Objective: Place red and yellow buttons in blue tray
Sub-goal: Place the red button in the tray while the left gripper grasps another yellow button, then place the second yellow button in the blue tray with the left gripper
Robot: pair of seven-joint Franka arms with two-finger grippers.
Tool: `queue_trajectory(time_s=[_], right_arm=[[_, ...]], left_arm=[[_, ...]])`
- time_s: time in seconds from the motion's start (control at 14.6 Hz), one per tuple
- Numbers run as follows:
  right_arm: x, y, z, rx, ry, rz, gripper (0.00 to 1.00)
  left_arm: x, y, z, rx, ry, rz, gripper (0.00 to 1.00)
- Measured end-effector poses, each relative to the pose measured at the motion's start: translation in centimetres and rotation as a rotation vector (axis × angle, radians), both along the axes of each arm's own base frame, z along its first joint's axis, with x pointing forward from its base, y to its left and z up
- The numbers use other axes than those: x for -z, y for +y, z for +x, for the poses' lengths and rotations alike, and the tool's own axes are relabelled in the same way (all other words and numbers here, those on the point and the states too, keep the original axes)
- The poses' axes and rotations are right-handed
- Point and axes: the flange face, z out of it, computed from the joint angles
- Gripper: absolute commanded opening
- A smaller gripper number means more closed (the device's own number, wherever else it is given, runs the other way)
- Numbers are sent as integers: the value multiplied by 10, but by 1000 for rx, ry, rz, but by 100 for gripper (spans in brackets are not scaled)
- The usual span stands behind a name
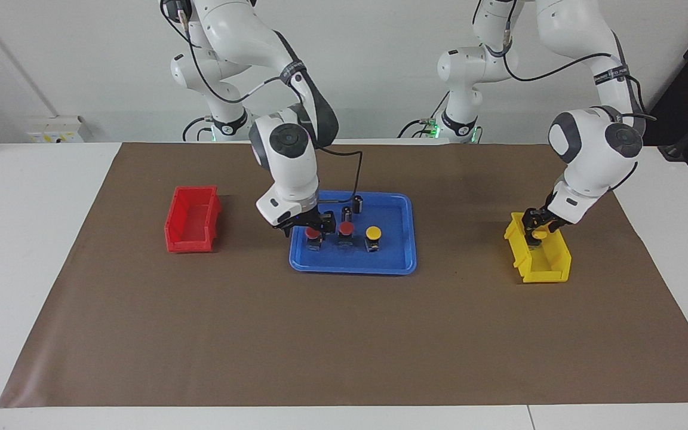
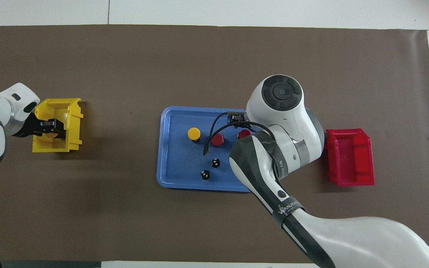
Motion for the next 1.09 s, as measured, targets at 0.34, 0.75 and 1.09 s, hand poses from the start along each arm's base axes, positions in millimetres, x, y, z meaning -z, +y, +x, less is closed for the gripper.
queue_trajectory(time_s=[0.34,0.75,1.09], right_arm=[[-135,-129,9,31,44,9,100],[-239,-250,-31,-41,61,5,100],[-245,-302,-31,-110,92,-26,100]], left_arm=[[-9,2,4,-1,-5,0,1],[-164,-88,27,-27,2,-13,1],[-107,-275,-23,-41,11,-76,1]])
